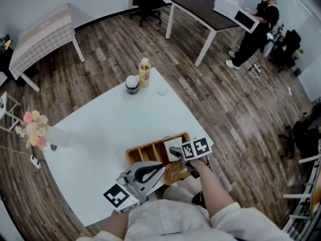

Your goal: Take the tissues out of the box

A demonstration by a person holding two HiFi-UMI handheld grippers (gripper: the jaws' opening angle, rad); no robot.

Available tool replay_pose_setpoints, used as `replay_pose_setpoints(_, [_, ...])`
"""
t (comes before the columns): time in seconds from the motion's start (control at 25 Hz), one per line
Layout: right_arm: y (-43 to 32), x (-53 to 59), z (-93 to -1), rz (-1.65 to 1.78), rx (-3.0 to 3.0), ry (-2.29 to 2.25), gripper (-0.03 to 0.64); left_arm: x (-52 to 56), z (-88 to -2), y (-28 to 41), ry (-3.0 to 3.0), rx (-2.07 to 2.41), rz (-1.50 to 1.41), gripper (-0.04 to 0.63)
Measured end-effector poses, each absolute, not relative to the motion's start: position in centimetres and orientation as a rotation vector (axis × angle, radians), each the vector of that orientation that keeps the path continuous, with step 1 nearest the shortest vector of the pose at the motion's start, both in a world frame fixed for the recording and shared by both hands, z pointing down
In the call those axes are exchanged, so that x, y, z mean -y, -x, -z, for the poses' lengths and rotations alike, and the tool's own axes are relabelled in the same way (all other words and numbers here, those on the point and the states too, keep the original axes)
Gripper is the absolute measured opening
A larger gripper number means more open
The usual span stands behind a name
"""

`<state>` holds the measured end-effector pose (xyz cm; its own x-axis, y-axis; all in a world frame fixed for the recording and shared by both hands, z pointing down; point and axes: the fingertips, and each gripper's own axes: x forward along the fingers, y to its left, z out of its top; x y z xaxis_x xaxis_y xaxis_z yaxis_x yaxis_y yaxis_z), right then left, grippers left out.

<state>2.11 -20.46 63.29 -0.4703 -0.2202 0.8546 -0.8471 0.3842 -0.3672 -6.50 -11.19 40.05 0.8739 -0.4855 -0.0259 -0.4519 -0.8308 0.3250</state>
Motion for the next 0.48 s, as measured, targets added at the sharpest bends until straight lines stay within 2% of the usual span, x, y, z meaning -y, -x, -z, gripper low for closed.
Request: replay_pose_setpoints(0.48, [-2.0,19.5,-59.2,-1.223,2.128,-0.807,0.298,11.5,-39.3,5.3,-2.750,0.779,0.133,0.002])
